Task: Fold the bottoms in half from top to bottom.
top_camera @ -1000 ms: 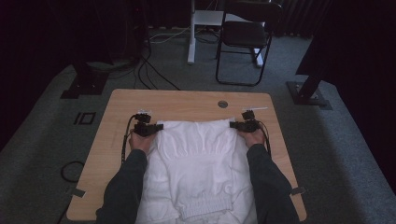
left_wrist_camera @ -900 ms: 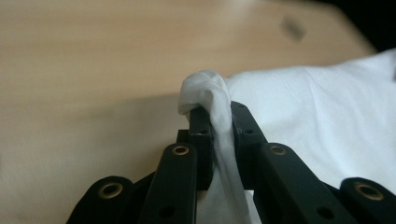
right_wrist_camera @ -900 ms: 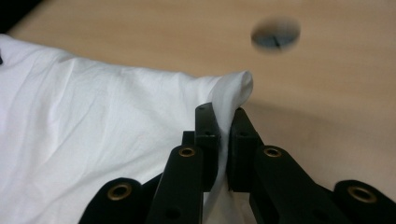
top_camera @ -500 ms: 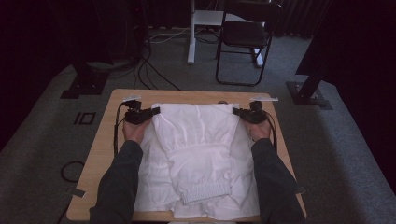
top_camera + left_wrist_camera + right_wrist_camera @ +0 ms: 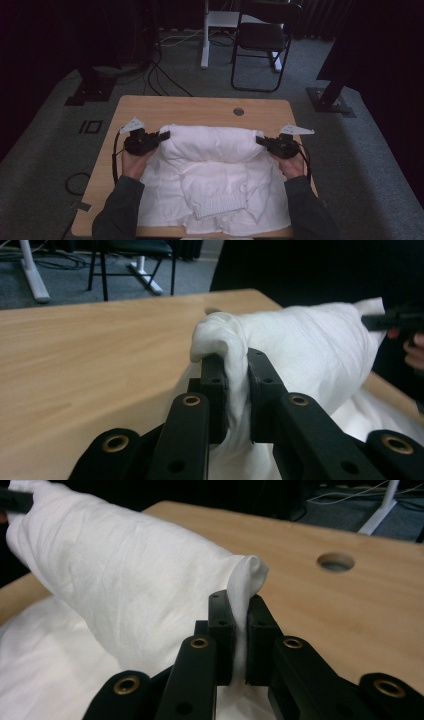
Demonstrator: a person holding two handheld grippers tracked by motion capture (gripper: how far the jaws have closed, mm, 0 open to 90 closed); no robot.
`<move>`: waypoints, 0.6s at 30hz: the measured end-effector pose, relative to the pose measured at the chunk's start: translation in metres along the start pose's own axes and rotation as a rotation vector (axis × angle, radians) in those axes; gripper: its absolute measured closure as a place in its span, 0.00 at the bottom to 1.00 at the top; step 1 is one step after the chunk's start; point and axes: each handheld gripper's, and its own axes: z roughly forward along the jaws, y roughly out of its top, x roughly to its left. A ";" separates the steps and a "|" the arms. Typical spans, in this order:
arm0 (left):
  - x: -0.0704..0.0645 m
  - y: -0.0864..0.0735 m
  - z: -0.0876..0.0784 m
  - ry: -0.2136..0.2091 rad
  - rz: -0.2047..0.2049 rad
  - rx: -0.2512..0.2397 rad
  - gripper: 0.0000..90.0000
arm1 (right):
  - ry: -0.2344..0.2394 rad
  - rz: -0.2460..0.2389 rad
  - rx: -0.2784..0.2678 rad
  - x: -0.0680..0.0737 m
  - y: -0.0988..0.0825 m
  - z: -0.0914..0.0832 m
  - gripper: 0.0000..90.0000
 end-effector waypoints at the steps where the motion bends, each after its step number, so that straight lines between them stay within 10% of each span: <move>1: -0.003 -0.005 -0.003 0.001 0.011 0.010 0.90 | 0.004 -0.002 0.004 0.004 -0.006 -0.003 0.94; 9: -0.017 -0.057 -0.003 0.032 0.026 0.174 0.90 | -0.004 -0.053 0.148 0.036 -0.058 -0.007 0.93; 15: -0.018 -0.091 0.025 0.082 0.048 0.333 0.90 | -0.001 -0.023 0.253 0.037 -0.084 0.010 0.93; 18: -0.015 -0.095 0.037 0.092 0.038 0.337 0.90 | -0.019 -0.031 0.277 0.036 -0.086 0.018 0.93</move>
